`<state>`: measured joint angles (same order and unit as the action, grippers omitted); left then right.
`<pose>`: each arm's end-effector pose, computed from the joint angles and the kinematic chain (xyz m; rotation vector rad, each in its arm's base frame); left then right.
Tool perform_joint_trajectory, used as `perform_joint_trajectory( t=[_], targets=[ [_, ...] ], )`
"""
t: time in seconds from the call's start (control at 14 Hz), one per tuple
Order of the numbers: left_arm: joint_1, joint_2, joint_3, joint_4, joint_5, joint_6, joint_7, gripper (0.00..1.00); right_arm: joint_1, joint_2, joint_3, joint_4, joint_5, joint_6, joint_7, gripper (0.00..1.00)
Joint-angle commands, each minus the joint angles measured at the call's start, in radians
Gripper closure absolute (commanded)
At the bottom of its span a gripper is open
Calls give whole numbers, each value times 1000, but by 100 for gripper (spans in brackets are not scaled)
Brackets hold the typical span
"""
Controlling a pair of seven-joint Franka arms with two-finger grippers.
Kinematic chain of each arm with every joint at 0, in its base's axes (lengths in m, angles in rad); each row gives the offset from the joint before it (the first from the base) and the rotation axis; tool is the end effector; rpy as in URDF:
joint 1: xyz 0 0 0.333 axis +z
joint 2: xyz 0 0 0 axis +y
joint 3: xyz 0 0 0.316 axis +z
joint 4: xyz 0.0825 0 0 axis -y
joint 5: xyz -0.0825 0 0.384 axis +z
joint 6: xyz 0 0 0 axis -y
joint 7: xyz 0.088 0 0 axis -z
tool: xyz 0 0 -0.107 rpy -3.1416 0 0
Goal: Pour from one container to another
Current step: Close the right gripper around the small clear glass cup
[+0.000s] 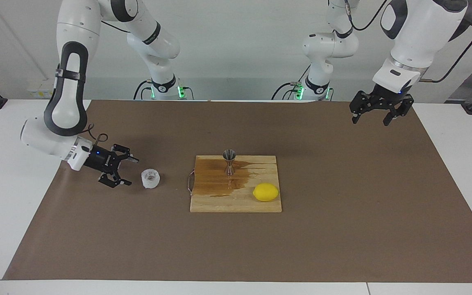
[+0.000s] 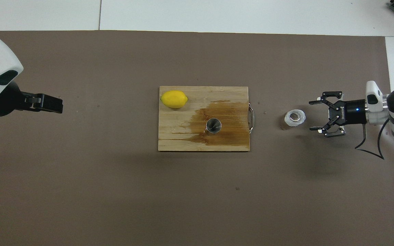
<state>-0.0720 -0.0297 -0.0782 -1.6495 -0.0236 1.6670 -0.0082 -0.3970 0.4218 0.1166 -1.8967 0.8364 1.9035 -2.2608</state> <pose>0.5470 -0.0858 0.6121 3.1082 -0.2184 0.0706 0.5873 -0.1166 0.2752 -1.7586 -1.6678 -0.7943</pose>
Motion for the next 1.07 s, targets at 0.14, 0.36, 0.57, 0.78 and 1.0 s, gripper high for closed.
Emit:
perform_joint_trajectory(
  t=[0.14, 0.36, 0.57, 0.78, 1.0],
  targets=[
    [-2, -4, 3, 27, 11, -56, 8, 0, 24, 14, 11, -25, 75, 2, -52, 0],
    [-3, -6, 3, 22, 11, -52, 10, 0, 30, 28, 12, -47, 84, 51, -57, 0],
    [6, -7, 3, 17, 11, -52, 8, 0, 33, 26, 14, -61, 95, 72, -60, 0],
    [6, -7, 3, 17, 11, -53, 8, 0, 64, 28, 15, -59, 124, 118, -115, 37],
    [6, -7, 3, 17, 11, -53, 10, 0, 79, 28, 15, -59, 130, 126, -125, 64]
  ],
)
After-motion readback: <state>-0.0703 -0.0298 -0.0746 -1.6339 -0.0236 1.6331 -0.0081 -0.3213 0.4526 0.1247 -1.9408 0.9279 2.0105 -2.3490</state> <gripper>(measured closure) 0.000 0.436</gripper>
